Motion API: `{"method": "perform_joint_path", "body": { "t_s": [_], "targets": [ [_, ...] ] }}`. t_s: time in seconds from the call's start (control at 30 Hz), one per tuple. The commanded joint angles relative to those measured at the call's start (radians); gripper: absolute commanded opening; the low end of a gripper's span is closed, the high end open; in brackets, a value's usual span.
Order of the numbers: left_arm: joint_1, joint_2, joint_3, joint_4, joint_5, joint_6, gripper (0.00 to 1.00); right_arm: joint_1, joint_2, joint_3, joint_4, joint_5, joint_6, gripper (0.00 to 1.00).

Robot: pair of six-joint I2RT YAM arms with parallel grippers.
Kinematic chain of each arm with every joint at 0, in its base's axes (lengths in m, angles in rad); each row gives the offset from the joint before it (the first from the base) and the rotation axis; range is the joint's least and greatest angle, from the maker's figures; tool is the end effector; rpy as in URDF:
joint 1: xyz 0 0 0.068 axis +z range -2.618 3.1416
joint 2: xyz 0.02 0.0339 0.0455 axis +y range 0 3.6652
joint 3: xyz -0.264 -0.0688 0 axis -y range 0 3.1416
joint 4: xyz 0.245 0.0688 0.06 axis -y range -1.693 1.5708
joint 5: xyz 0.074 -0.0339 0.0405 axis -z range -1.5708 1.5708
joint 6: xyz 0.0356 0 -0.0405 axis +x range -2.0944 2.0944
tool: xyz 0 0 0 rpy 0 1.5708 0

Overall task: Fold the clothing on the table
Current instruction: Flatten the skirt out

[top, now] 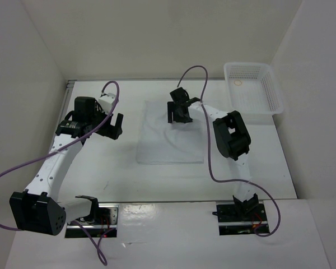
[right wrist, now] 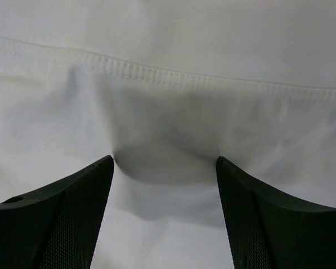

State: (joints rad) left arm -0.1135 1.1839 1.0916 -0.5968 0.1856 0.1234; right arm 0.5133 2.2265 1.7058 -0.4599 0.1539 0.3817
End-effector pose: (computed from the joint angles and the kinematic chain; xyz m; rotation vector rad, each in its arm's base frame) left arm 0.2516 -0.0353 0.3258 0.3643 2.2242 -0.2043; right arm 0.4244 0.2330 0.1622 -0.1076 2.5392 0.1576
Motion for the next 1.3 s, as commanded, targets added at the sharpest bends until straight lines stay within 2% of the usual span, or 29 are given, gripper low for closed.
{"method": "perform_joint_path", "body": {
  "t_s": [0.0,0.17,0.43,0.6,1.27],
  "targets": [
    [0.005,-0.017,0.001,0.031,0.023,-0.021,1.00,0.001,-0.085,-0.129,-0.040,-0.019,0.072,0.78],
    [0.005,-0.017,0.001,0.031,0.023,-0.011,1.00,0.021,-0.186,-0.233,-0.002,0.024,0.082,0.78],
    [0.005,-0.017,-0.009,0.031,0.023,-0.011,1.00,0.116,-0.162,-0.242,0.003,0.026,0.040,0.78],
    [0.005,-0.017,-0.009,0.031,0.023,-0.011,1.00,0.206,-0.133,-0.242,-0.008,0.084,0.006,0.78],
    [0.005,-0.017,-0.009,0.022,0.032,-0.011,1.00,0.238,-0.105,-0.327,-0.028,0.082,-0.125,0.78]
  ]
}}
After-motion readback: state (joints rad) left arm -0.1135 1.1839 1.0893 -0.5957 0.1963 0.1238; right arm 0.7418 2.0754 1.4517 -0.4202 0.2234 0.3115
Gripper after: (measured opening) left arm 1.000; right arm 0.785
